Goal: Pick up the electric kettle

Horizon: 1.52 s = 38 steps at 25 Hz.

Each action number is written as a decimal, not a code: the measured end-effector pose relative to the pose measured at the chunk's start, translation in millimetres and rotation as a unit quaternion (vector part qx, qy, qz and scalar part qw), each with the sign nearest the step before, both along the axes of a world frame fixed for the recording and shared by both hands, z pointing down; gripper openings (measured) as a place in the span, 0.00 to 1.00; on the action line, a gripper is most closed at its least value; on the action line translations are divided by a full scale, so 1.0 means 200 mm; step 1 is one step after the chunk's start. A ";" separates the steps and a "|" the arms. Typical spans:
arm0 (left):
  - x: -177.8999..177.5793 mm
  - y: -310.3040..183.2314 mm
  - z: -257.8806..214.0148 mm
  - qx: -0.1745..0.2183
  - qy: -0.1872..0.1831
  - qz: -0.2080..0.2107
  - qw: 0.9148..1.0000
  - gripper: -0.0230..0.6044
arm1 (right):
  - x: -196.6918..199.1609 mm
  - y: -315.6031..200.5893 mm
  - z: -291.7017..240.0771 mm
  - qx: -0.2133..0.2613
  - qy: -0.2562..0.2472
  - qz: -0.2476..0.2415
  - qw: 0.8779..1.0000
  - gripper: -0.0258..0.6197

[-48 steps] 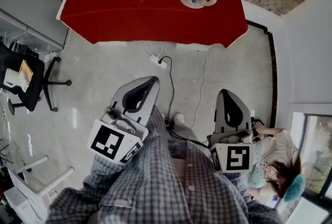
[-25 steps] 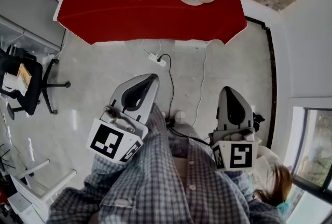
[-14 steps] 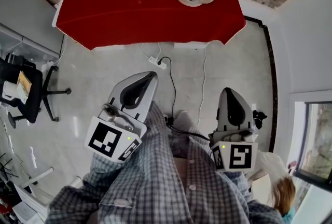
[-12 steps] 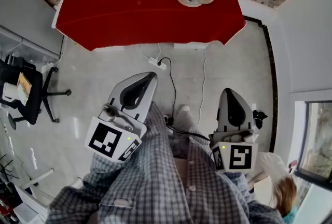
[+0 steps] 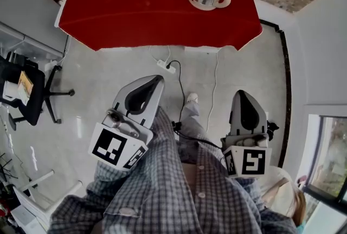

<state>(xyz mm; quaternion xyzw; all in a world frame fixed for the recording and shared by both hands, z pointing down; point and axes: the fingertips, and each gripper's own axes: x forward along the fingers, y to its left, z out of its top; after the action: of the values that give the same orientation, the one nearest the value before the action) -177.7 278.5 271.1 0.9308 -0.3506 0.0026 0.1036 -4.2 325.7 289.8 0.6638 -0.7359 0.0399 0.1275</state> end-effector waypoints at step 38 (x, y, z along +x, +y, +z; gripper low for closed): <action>0.61 -0.71 -0.02 -0.026 -0.016 -0.085 0.996 0.05 | 0.63 -0.87 0.12 -0.023 -0.011 -0.082 0.996 0.05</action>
<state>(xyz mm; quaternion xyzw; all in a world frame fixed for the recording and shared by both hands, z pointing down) -54.8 135.8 266.5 0.8944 -0.4299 0.0179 0.1221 122.5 151.5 314.1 0.5978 -0.7879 0.0541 0.1376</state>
